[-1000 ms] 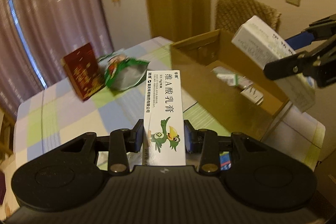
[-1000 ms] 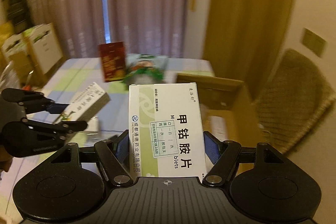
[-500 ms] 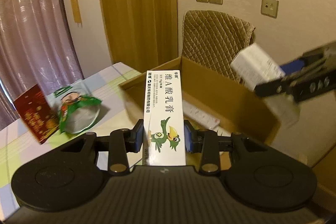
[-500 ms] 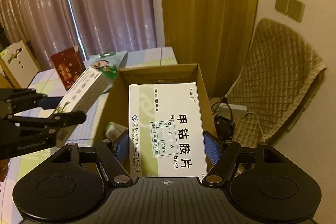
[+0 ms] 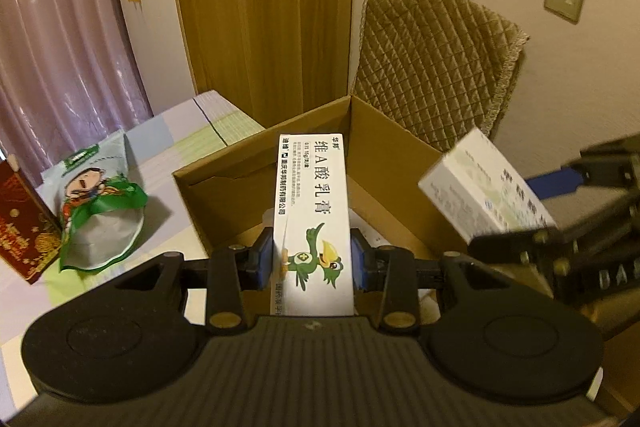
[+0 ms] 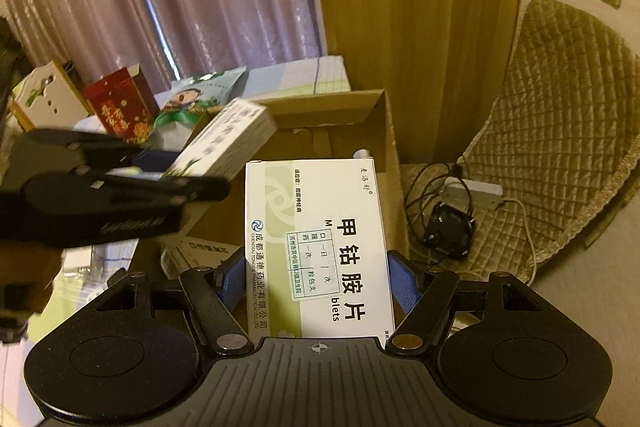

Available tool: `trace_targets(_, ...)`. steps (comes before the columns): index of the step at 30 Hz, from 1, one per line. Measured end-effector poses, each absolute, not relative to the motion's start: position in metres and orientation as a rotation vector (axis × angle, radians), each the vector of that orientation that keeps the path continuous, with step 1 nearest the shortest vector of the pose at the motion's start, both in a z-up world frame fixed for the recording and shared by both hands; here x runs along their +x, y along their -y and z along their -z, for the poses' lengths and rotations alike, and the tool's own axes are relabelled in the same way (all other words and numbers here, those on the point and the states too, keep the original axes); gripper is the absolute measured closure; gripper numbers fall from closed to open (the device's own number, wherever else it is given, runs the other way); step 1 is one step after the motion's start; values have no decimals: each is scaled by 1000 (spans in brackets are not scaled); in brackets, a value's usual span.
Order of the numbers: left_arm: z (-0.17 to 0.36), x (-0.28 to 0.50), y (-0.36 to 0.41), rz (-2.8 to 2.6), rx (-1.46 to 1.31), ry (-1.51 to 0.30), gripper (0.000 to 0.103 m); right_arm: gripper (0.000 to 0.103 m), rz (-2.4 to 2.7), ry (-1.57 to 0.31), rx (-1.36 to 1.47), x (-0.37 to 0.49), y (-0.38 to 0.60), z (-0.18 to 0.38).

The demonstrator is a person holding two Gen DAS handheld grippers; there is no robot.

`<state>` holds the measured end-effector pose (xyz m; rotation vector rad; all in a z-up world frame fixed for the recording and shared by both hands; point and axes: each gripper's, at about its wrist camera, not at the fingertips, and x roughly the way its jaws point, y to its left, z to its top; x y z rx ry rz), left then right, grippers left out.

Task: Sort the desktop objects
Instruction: 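Open the left tool to drop the ointment box into the cardboard box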

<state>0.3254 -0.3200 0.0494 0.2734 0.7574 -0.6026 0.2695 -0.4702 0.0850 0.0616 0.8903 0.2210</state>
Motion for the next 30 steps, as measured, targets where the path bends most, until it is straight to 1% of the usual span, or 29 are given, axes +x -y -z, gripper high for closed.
trace_targets(5,-40,344,328,601,286,-786,70,32,-233,-910,52,273,464,-77)
trace_targets(15,-20,358,327,595,273,-836,70,32,-214,-937,27,294,455,-63)
trace_targets(21,-20,361,320,590,270,-834,70,32,-204,-947,10,299,450,-59)
trace_targets(30,-36,357,307,564,260,-792,70,32,-213,-965,-13,306,440,-52)
